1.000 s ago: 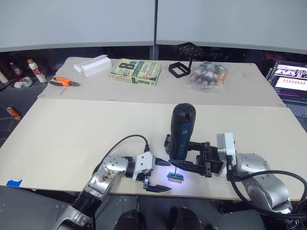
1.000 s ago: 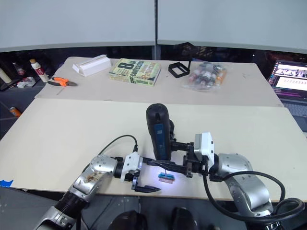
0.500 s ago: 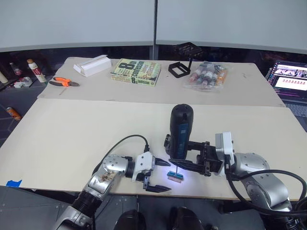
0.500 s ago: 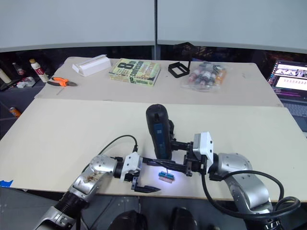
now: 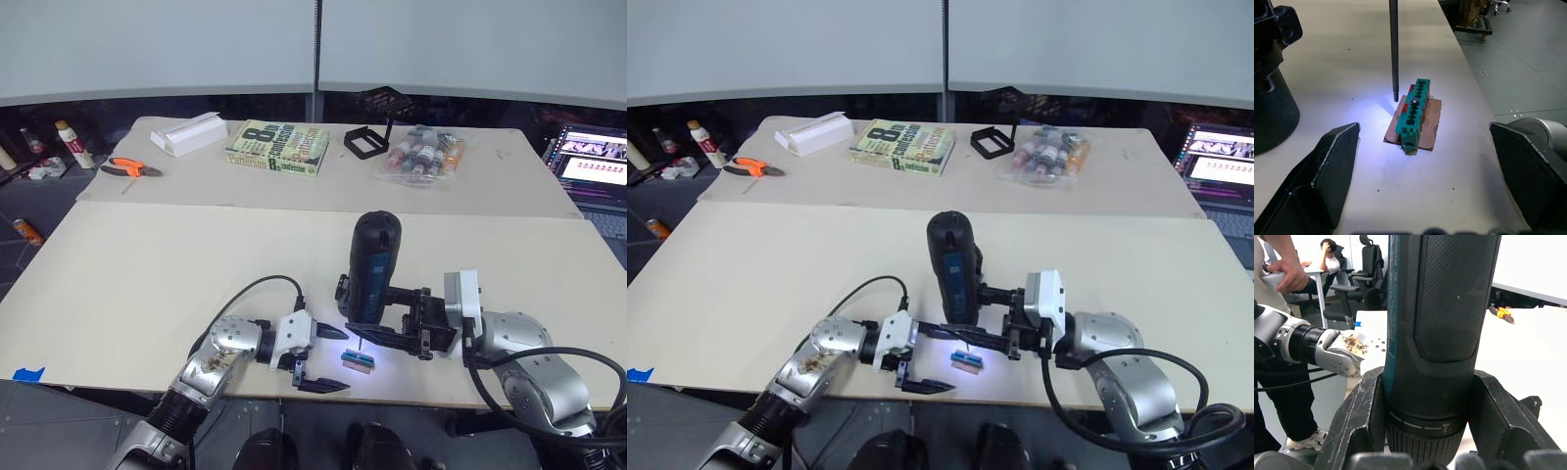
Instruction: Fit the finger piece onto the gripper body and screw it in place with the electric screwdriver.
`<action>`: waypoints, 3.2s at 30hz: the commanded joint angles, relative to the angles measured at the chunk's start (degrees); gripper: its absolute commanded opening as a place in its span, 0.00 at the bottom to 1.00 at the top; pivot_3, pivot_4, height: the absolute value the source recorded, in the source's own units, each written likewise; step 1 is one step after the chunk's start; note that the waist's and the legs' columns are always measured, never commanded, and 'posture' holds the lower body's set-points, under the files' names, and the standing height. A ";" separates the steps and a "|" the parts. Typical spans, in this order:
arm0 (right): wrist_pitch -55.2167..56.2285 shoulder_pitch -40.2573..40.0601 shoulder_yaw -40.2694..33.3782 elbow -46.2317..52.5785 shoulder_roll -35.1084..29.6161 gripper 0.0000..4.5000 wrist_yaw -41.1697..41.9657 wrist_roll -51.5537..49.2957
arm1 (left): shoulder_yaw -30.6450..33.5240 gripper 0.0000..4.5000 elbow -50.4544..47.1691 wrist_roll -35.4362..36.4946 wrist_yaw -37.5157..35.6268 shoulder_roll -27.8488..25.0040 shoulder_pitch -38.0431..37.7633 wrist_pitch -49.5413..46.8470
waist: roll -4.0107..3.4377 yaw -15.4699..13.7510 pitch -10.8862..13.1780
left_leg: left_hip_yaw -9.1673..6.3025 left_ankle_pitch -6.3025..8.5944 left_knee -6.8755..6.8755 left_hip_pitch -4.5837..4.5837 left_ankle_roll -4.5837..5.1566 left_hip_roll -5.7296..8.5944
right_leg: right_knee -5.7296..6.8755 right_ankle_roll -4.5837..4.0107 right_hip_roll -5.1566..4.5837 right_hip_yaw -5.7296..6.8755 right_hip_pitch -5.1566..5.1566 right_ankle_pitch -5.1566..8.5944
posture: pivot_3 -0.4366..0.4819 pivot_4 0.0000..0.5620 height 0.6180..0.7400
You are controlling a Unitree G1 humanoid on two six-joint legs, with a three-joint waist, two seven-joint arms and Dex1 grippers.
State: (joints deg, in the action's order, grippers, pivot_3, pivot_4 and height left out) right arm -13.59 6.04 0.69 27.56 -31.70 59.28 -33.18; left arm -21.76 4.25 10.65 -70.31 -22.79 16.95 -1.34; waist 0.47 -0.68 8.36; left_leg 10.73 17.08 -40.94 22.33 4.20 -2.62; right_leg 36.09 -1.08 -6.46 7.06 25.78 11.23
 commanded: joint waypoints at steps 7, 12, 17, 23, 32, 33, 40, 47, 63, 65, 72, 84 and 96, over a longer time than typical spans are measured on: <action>-2.66 1.09 -3.94 5.03 -0.56 0.43 -1.29 -9.66 | 0.53 0.99 -1.43 1.25 -0.01 -0.26 -0.14 0.21 | 0.00 0.01 0.00 | 0.00 0.00 0.00 -0.01 0.00 -0.01 | 0.00 -0.01 0.00 0.00 0.00 0.00 | 0.48 0.27 1.00; -2.36 0.32 -2.78 4.85 -1.22 0.43 -0.78 -7.81 | 0.54 0.99 -1.65 1.46 -0.06 -0.37 -0.18 0.13 | 0.00 -0.02 0.00 | 0.00 0.00 0.00 0.01 0.00 -0.01 | 0.00 -0.01 0.00 0.00 0.01 0.00 | 0.48 0.27 1.00; -1.53 0.88 -1.67 3.66 -0.60 0.43 -1.44 -5.49 | 0.38 0.99 -2.01 1.60 -0.05 -0.39 -0.17 -0.17 | 0.00 0.00 0.00 | 0.00 0.00 0.00 0.01 0.00 -0.01 | 0.00 0.00 0.00 0.00 0.02 0.00 | 0.48 0.27 1.00; -1.09 0.49 -1.62 3.41 -0.08 0.43 -1.02 -4.42 | 0.36 0.99 -2.39 1.69 -0.01 -0.44 -0.28 -0.54 | 0.00 0.00 0.00 | 0.00 0.00 0.00 0.02 0.00 0.00 | 0.00 0.00 0.00 0.00 0.02 0.00 | 0.48 0.27 1.00; -0.84 -0.37 -1.78 3.40 -0.07 0.43 -0.26 -4.26 | 0.34 0.99 -2.46 1.65 0.08 -0.37 -0.26 -0.67 | 0.00 0.00 0.00 | 0.01 0.00 0.00 0.02 0.00 0.00 | 0.00 0.00 0.00 0.00 0.03 0.00 | 0.48 0.27 1.00; -0.85 -0.45 -1.77 3.43 -0.09 0.43 -0.16 -4.31 | 0.34 0.99 -2.46 1.64 0.09 -0.37 -0.27 -0.67 | 0.00 0.00 0.00 | 0.01 0.00 0.00 0.02 0.00 0.00 | 0.00 0.00 0.00 0.00 0.03 0.00 | 0.48 0.27 1.00; -0.88 -0.51 -1.62 3.41 0.06 0.43 0.03 -4.34 | 0.34 0.99 -2.49 1.69 0.12 -0.35 -0.28 -0.83 | 0.00 0.00 0.00 | 0.00 0.00 0.00 0.02 0.00 0.00 | 0.00 0.00 0.01 0.00 0.02 0.00 | 0.48 0.27 1.00; -1.02 -0.18 -1.37 3.30 0.24 0.43 -0.17 -4.02 | 0.32 0.99 -2.49 1.66 0.10 -0.39 -0.38 -0.77 | 0.00 0.00 0.00 | 0.00 0.00 0.00 0.02 0.00 0.00 | 0.00 0.00 0.00 0.00 0.02 0.00 | 0.48 0.27 1.00; -1.91 -0.27 -0.30 3.56 -0.32 0.43 -0.43 -3.64 | 0.33 0.99 -2.02 1.42 0.05 -0.43 -0.30 -0.27 | 0.00 0.01 0.00 | 0.00 0.00 0.00 0.02 0.00 0.00 | 0.00 0.00 0.00 0.00 0.02 0.00 | 0.48 0.27 1.00; -2.01 -0.46 -0.25 3.61 -0.44 0.43 -0.48 -3.59 | 0.33 0.99 -2.05 1.44 0.03 -0.45 -0.31 -0.29 | 0.00 0.01 0.00 | 0.00 0.00 0.00 0.02 0.00 0.00 | 0.01 0.00 0.00 0.00 0.02 0.00 | 0.48 0.27 1.00; -1.25 -0.63 0.24 2.25 -0.58 0.43 -0.98 -1.28 | 0.29 0.99 -1.96 1.42 -0.05 -0.38 -0.08 -0.28 | 0.00 0.00 0.00 | 0.00 0.00 0.00 0.01 0.00 0.00 | 0.00 0.00 0.01 0.00 0.02 0.00 | 0.48 0.27 1.00; -1.09 -1.47 0.83 2.21 -0.97 0.43 -0.15 -1.24 | 0.63 0.99 -2.26 1.64 0.06 -0.56 -0.14 -0.47 | 0.00 0.00 0.00 | 0.00 0.00 0.00 0.01 0.00 0.00 | 0.00 0.00 0.00 0.00 0.01 0.00 | 0.48 0.27 1.00; -0.72 -1.88 1.02 2.24 -0.67 0.43 0.27 -2.09 | 1.36 0.99 -1.52 1.83 -0.02 -0.38 0.29 0.29 | 0.00 -0.01 0.00 | 0.00 0.00 0.00 0.00 0.00 0.00 | 0.00 0.00 0.00 0.00 0.01 0.00 | 0.48 0.27 1.00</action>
State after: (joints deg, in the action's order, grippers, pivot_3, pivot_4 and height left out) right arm -15.01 4.74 1.48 29.15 -32.22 59.03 -35.02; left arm -21.22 3.97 11.33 -70.31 -23.25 16.86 -1.68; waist 0.47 -0.69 8.36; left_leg 10.73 17.07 -40.94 22.34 4.19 -2.62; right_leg 36.09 -1.08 -6.45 7.06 25.79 11.23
